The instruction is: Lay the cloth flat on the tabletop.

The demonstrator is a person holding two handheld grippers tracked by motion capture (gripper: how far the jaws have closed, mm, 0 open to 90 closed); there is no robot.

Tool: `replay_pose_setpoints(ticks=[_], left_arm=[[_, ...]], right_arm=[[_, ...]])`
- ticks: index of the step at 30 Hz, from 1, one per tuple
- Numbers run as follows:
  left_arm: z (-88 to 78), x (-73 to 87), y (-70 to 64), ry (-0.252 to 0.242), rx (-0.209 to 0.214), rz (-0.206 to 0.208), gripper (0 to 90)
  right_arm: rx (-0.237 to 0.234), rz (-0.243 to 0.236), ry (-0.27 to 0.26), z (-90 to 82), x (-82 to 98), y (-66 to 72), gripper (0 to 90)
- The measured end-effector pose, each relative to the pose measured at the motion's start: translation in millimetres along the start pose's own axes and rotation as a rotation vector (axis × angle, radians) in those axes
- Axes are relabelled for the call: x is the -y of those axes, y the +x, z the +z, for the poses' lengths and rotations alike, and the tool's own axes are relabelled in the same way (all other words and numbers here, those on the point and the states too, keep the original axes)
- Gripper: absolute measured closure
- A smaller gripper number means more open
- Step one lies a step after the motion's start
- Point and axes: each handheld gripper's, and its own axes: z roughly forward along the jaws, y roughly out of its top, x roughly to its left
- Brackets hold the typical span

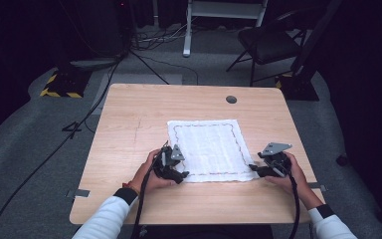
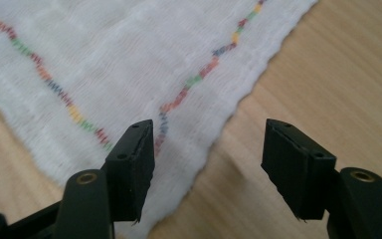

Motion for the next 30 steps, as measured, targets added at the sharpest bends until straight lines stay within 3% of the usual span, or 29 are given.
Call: replay_pose_setpoints(ticks=[2, 8, 15, 18, 21, 28, 30], left_arm=[[-2.8, 4.2, 1.2, 0.002, 0.004, -0.012, 24.5], [-11.4, 18.2, 2.4, -0.005, 0.009, -0.045, 24.4], [-20.9, 29.7, -0.1, -0.001, 0.009, -0.042, 24.3], [-25.0, 35.4, 2.4, 0.006, 0.030, -0.067, 24.2], [-28.4, 38.6, 3.4, 0.005, 0.020, -0.063, 24.2], [-48.7, 40.2, 15.6, -0.106, 0.017, -0.113, 21.2], [-52.1, 40.2, 19.7, -0.120, -0.003, -0.121, 21.1]], right_arm=[[-0.004, 0.005, 0.023, 0.0, 4.5, 5.2, 36.5], [0.010, 0.024, -0.003, -5.1, 12.7, 17.0, 39.4], [-0.016, 0.003, -0.004, -12.4, 16.8, 37.0, 39.5], [-0.038, -0.005, 0.000, -13.5, 16.5, 42.8, 36.8], [-0.044, -0.020, -0.001, -13.9, 15.4, 45.4, 34.4], [-0.046, -0.018, -0.051, -19.4, 9.4, 46.8, 33.6], [-0.040, -0.018, -0.064, -21.4, 6.2, 47.6, 34.1]])
